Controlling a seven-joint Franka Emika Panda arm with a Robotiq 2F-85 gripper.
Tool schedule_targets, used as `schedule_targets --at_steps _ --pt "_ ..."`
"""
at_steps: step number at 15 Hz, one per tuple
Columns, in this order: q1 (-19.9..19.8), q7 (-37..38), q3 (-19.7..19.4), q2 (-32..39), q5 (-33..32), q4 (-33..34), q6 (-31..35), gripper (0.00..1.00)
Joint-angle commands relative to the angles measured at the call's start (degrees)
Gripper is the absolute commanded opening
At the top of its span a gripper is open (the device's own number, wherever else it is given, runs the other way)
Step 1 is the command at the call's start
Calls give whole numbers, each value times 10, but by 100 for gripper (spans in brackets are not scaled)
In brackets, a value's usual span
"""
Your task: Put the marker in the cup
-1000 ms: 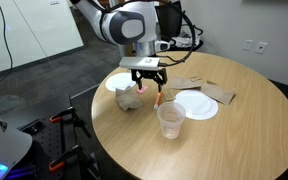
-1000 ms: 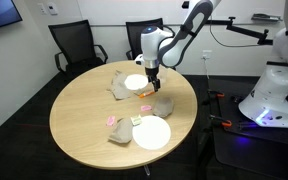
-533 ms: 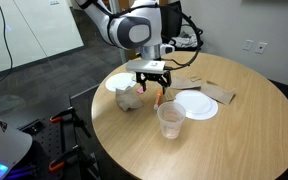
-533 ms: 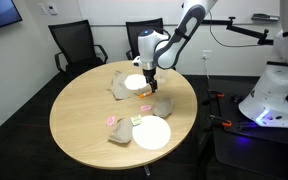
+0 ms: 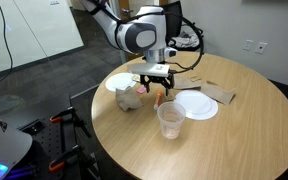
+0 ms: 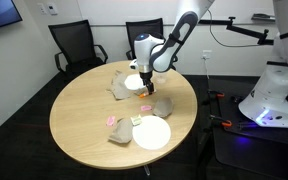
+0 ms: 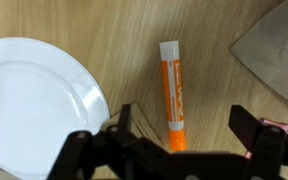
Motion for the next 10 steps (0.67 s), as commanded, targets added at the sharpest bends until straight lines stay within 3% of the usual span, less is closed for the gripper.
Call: schedule_targets --at_steps 1,5,6,10 --pt "-15 -17 18 21 5 27 -18 100" --pt "-17 -17 25 37 7 38 -20 99" --pt "-18 -17 26 40 7 41 -21 79" --pt "-22 -18 31 49 8 47 -24 56"
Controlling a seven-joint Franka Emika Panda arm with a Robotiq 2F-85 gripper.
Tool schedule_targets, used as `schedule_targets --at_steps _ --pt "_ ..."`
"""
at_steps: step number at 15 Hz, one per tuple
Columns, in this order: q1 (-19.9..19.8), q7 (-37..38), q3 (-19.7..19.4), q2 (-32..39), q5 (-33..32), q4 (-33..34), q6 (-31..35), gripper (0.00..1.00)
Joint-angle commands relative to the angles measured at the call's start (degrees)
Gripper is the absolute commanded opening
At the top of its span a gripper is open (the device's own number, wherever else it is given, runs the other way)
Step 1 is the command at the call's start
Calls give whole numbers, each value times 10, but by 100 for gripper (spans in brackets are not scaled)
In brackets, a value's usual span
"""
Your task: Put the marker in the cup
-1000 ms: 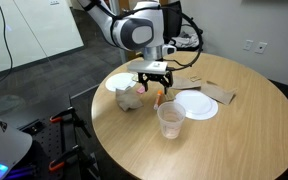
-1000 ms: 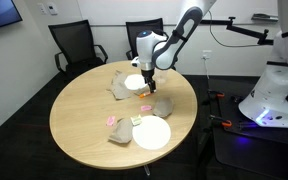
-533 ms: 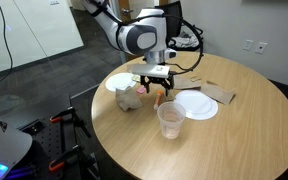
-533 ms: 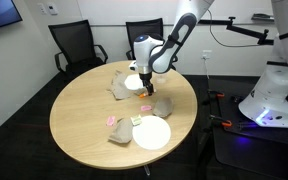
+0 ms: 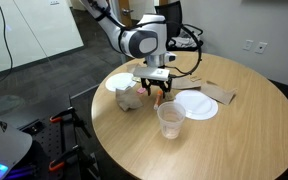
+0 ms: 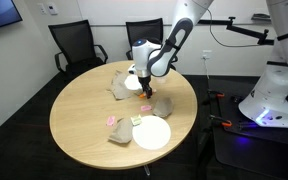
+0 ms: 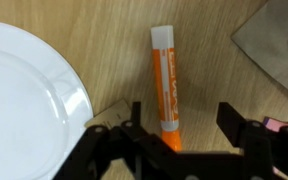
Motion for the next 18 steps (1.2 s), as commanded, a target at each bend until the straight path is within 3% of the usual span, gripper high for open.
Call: schedule_targets --at_steps 1,7,9,18 --pt "-16 -18 14 8 8 18 -23 47" --pt "-24 -19 19 3 13 17 -30 1" --pt "-29 -19 26 -16 25 10 -45 5" --pt "-5 56 17 -156 90 6 -168 5"
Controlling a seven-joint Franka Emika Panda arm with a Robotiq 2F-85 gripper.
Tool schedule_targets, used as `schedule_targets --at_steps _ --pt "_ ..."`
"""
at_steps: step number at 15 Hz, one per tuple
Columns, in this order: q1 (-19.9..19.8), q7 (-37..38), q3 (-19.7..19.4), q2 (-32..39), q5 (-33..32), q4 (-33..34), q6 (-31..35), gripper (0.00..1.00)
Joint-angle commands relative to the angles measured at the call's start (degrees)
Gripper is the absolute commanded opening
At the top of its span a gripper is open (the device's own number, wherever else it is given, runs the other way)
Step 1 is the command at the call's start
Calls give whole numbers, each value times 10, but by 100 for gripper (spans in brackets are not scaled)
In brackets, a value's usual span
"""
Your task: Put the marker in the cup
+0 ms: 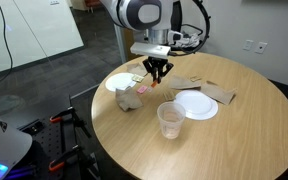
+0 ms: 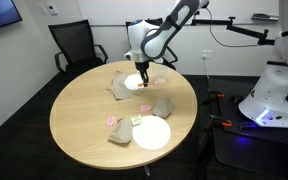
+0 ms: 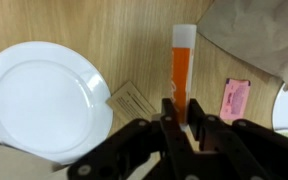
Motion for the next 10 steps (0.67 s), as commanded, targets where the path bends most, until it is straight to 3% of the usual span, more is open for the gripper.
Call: schedule_targets --at_steps 1,9,10 --pt "13 44 -3 -78 33 -6 -60 5" --pt "41 134 -11 -171 76 15 -148 5" --pt "41 114 -14 -149 65 14 -122 19"
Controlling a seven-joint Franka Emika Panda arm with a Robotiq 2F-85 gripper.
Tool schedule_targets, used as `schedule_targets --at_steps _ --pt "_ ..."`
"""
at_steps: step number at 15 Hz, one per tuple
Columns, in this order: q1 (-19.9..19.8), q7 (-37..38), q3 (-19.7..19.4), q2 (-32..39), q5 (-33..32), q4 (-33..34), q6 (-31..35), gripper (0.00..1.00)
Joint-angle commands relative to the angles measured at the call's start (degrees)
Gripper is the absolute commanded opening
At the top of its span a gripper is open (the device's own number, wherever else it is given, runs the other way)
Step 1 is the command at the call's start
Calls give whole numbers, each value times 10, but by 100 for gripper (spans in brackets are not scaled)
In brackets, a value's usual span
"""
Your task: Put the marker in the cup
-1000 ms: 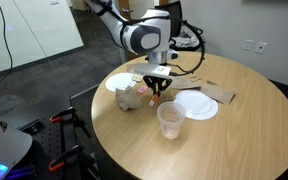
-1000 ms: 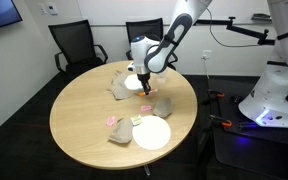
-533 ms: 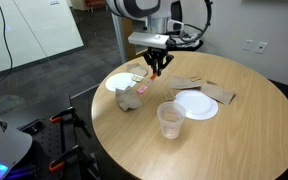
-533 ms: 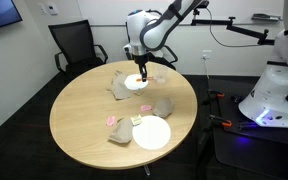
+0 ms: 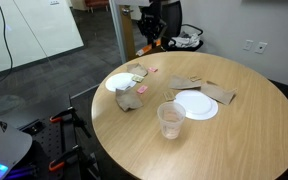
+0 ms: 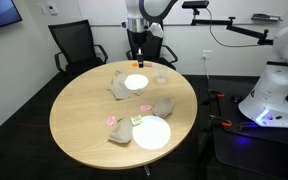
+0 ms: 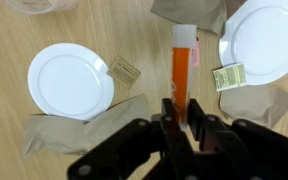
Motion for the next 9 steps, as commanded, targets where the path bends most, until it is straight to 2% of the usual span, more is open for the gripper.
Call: schedule_targets --at_steps 1,5,6,9 --pt "13 4 -12 -7 5 1 -7 19" --pt "15 5 -13 -14 7 1 -11 19" --pt "15 5 -13 -14 7 1 -11 5" --pt "30 96 -25 -5 -48 -3 23 5"
